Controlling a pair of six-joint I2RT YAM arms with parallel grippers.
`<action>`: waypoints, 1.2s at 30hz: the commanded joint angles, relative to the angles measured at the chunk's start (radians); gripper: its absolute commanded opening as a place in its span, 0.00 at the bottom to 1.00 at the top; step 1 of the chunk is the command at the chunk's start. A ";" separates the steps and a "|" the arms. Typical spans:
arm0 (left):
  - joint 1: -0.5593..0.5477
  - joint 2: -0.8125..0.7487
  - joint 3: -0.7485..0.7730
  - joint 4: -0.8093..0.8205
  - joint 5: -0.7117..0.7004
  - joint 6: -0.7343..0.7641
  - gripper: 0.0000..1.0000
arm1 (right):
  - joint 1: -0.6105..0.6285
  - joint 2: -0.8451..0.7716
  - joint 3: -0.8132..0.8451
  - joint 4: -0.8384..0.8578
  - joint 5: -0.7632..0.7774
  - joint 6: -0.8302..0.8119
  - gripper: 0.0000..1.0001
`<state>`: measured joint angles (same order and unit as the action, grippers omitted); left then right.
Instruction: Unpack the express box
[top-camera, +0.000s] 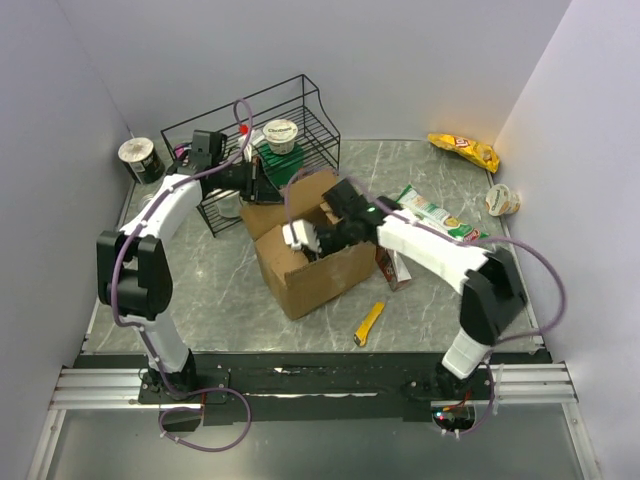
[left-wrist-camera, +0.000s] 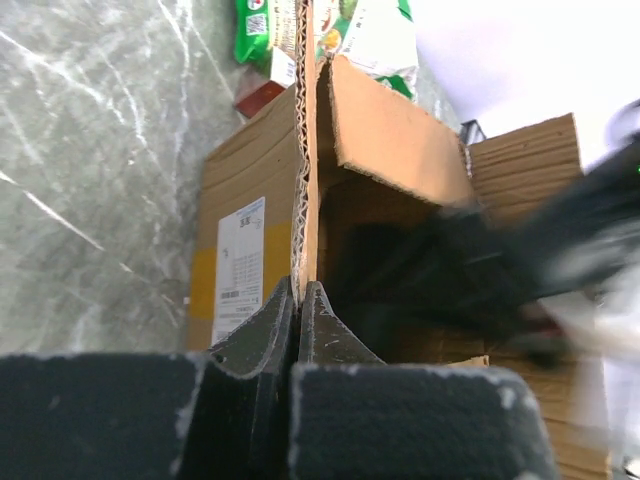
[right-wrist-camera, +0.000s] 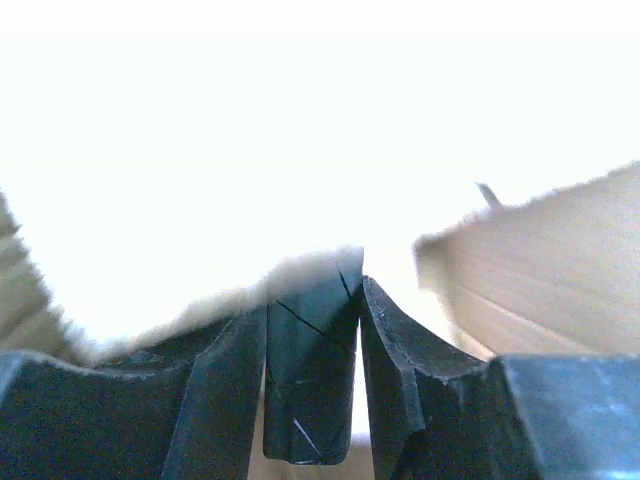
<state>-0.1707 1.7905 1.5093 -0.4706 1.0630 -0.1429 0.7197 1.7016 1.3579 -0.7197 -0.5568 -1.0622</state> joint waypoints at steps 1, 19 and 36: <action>0.010 -0.083 -0.014 0.067 -0.090 0.051 0.01 | -0.022 -0.189 0.113 -0.038 -0.049 0.076 0.00; 0.007 -0.138 0.032 -0.108 -0.170 0.166 0.01 | -0.494 -0.498 0.049 0.117 0.018 0.820 0.00; 0.002 -0.158 0.031 -0.120 -0.167 0.158 0.01 | -0.661 -0.474 -0.246 -0.031 0.297 0.884 0.00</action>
<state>-0.1673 1.6829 1.5097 -0.5663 0.8940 0.0006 0.0677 1.2026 1.1553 -0.7494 -0.4362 -0.1802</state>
